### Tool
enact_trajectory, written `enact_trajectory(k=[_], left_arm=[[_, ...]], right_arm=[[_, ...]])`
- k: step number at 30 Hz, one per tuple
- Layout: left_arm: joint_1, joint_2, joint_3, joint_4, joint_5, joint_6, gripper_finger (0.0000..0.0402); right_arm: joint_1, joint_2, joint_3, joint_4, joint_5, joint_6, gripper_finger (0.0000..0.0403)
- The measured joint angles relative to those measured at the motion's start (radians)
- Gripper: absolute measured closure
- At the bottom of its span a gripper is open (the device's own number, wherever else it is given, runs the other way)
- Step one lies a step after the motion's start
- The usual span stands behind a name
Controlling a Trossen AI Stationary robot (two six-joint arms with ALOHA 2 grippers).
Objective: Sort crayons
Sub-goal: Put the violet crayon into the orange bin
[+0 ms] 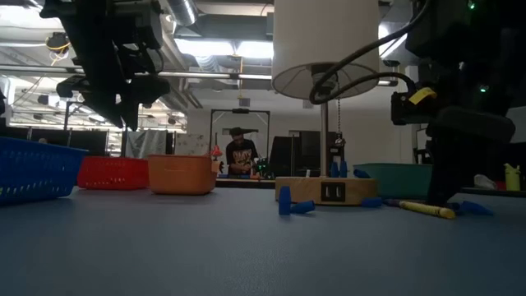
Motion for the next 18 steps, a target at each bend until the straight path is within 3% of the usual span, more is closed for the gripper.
enact_trajectory(k=[6, 18], left_arm=[[-0.017, 0.0, 0.0, 0.1, 0.027, 0.053, 0.0283], [-0.131, 0.0, 0.0, 0.39, 0.137, 0.333, 0.0283]], right_arm=[[0.0, 0.0, 0.0, -0.001, 0.0, -0.008, 0.0395], [-0.001, -0.013, 0.061, -0.089, -0.072, -0.057, 0.0376]])
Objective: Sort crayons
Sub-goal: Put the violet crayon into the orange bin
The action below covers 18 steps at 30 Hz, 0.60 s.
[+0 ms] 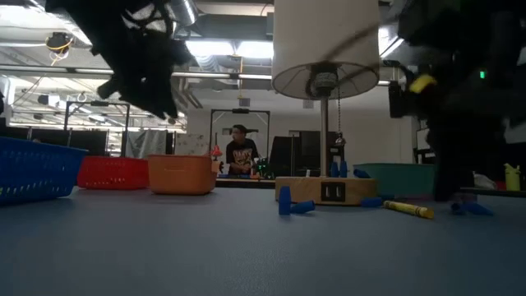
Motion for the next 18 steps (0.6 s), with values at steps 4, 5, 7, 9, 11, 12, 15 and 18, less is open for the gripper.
enact_trajectory(k=[4, 5, 7, 9, 11, 12, 15, 18], left_arm=[[-0.053, 0.0, 0.0, 0.091, 0.063, 0.072, 0.0283], [-0.066, 0.0, 0.0, 0.113, 0.072, 0.089, 0.0283], [-0.094, 0.0, 0.0, 0.149, 0.078, 0.119, 0.0283], [-0.122, 0.0, 0.0, 0.18, 0.078, 0.148, 0.0283], [-0.149, 0.0, 0.0, 0.207, 0.082, 0.183, 0.0283], [-0.162, 0.0, 0.0, 0.221, 0.091, 0.21, 0.0283], [-0.207, 0.0, 0.0, 0.274, 0.109, 0.293, 0.0283], [-0.247, 0.0, 0.0, 0.334, 0.126, 0.355, 0.0283]], right_arm=[[0.001, -0.005, 0.06, -0.048, -0.042, -0.041, 0.0375], [0.001, -0.005, 0.072, -0.063, -0.049, -0.05, 0.0375], [0.001, -0.005, 0.103, -0.079, -0.05, -0.057, 0.0375], [0.001, -0.005, 0.133, -0.1, -0.049, -0.071, 0.0375], [0.001, -0.005, 0.16, -0.12, -0.052, -0.079, 0.0375], [0.001, -0.005, 0.175, -0.119, -0.058, -0.08, 0.0375], [0.001, -0.006, 0.211, -0.118, -0.082, -0.08, 0.0375], [0.001, -0.006, 0.241, -0.106, -0.101, -0.08, 0.0375]])
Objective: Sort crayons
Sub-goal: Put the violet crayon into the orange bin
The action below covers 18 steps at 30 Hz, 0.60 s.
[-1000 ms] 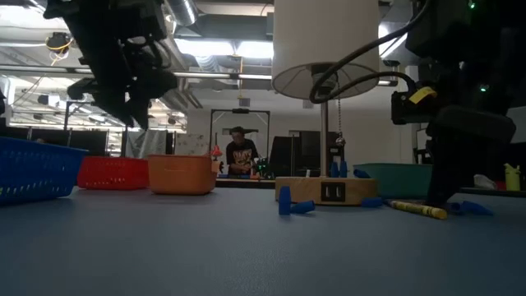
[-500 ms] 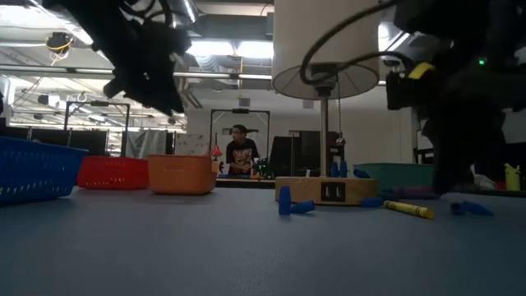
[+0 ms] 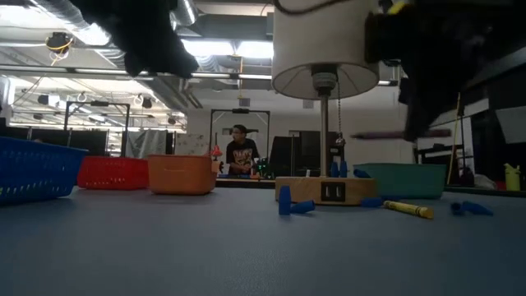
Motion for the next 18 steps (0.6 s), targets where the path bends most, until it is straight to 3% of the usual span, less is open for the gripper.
enact_trajectory(k=[11, 18], left_arm=[[-0.095, 0.0, 0.0, 0.115, -0.001, 0.049, 0.0283], [-0.115, 0.036, 0.0, 0.235, -0.001, 0.051, 0.0283]], right_arm=[[0.0, 0.0, 0.017, 0.262, -0.027, -0.038, 0.0375], [0.0, 0.0, 0.017, 0.509, 0.032, -0.125, 0.0375]])
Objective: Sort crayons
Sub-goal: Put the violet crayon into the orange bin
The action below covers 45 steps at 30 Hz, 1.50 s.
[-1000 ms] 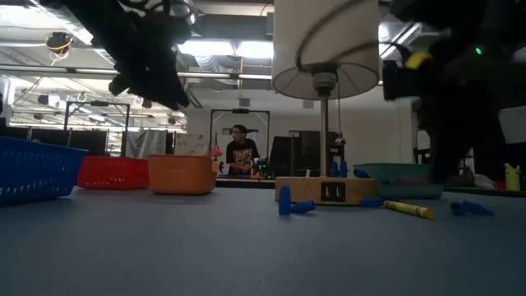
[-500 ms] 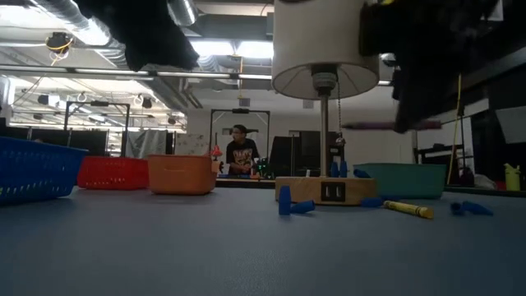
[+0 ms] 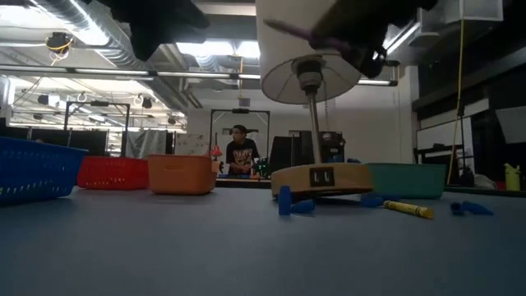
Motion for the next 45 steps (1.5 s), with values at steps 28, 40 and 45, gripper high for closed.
enact_trajectory(k=[28, 40, 45], left_arm=[[-0.004, 0.371, 0.0, 0.646, 0.152, 0.071, 0.0283], [0.004, 0.386, 0.0, 0.775, 0.111, 0.076, 0.0283], [0.004, 0.386, 0.0, 0.782, 0.101, 0.075, 0.0283]], right_arm=[[0.0, -0.001, 0.001, 0.117, 0.002, -0.006, 0.0375], [0.0, -0.001, 0.001, 0.117, 0.002, -0.006, 0.0375], [0.0, -0.001, 0.001, 0.117, 0.003, -0.006, 0.0375]])
